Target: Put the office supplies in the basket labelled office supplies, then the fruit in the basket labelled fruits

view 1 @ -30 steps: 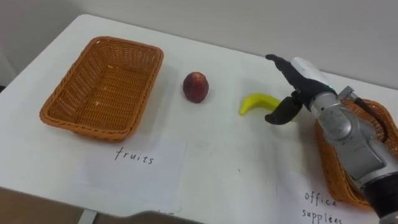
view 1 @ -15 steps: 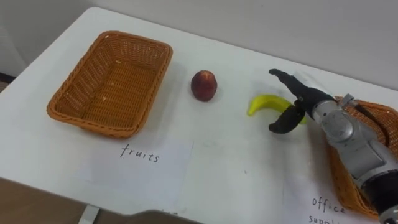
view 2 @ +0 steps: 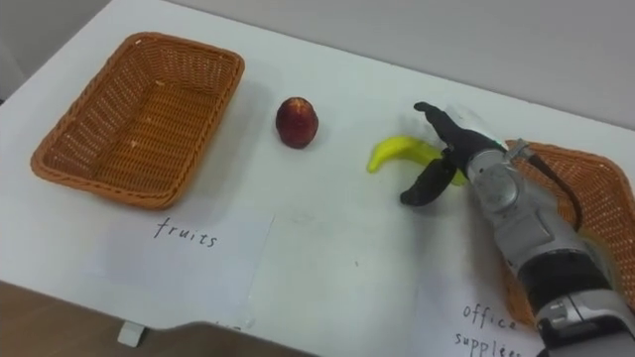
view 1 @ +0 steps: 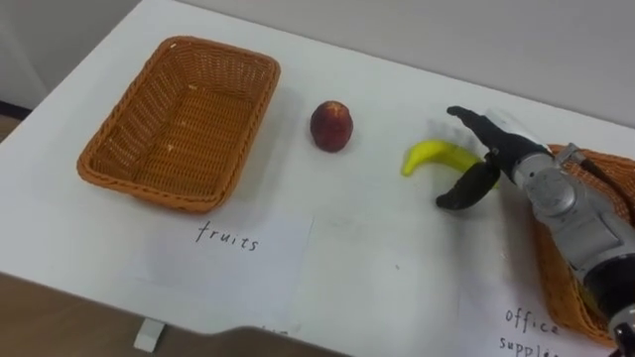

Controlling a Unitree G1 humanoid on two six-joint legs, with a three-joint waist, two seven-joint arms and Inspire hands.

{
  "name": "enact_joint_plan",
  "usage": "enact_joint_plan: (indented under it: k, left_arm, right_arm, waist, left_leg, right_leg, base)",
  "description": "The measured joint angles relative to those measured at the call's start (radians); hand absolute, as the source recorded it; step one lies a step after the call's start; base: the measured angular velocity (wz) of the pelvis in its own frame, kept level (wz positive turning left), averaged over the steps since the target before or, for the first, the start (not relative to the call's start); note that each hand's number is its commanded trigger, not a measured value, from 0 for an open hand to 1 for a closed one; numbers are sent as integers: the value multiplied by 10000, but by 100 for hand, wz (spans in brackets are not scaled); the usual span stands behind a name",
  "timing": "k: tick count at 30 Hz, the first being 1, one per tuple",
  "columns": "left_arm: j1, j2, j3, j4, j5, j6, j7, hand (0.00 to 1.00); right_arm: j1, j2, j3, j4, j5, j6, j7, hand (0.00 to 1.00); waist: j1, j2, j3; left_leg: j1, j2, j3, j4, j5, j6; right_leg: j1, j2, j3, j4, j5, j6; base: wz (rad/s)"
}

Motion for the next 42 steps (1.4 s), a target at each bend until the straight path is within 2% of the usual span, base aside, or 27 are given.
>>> enact_joint_plan:
  k: [8,19,27,31,36,42]
  left_arm:
    - [-283,3,-79,-86,-134,4,7,0]
    - [-349,6,-298,-87,-191,5,27,0]
    - [-635,116,-572,147,-187,-1,121,0]
    - [-873,168,-563,496,-189,7,81,0]
    - [-926,215,-571,555,-189,12,-66,0]
    - [-908,219,-551,581,-182,13,-109,0]
  right_arm:
    - [-353,-44,-3,460,19,-90,-33,0]
    - [-373,-45,0,559,77,-93,-105,0]
    - [-378,-72,81,710,460,-90,71,0]
    - [-376,-129,189,720,520,-19,492,0]
    - [-375,-133,389,757,543,128,1192,0]
    - [-368,-138,390,763,543,251,1833,0]
  waist:
    - [-6,137,10]
    - [-4,142,3]
    - [16,52,-50]
    - [12,-16,-18]
    - [16,-218,21]
    - [35,-226,23]
  left_leg:
    - [-274,16,-1,110,31,7]
    - [-296,19,-5,112,59,-2]
    - [-259,25,0,78,78,-10]
    - [-264,40,-49,88,88,-28]
    - [-270,50,-93,119,96,-44]
    - [-309,68,-125,147,109,-66]
  right_leg:
    - [-285,-4,0,175,28,-32]
    - [-305,-2,-7,180,38,-48]
    - [-287,4,-8,182,38,-48]
    - [-272,23,-55,173,40,-52]
    - [-235,45,-115,153,62,-87]
    - [-238,55,-208,154,90,-128]
  base:
    - [0]
    - [0]
    - [0]
    - [2]
    - [0]
    - [1]
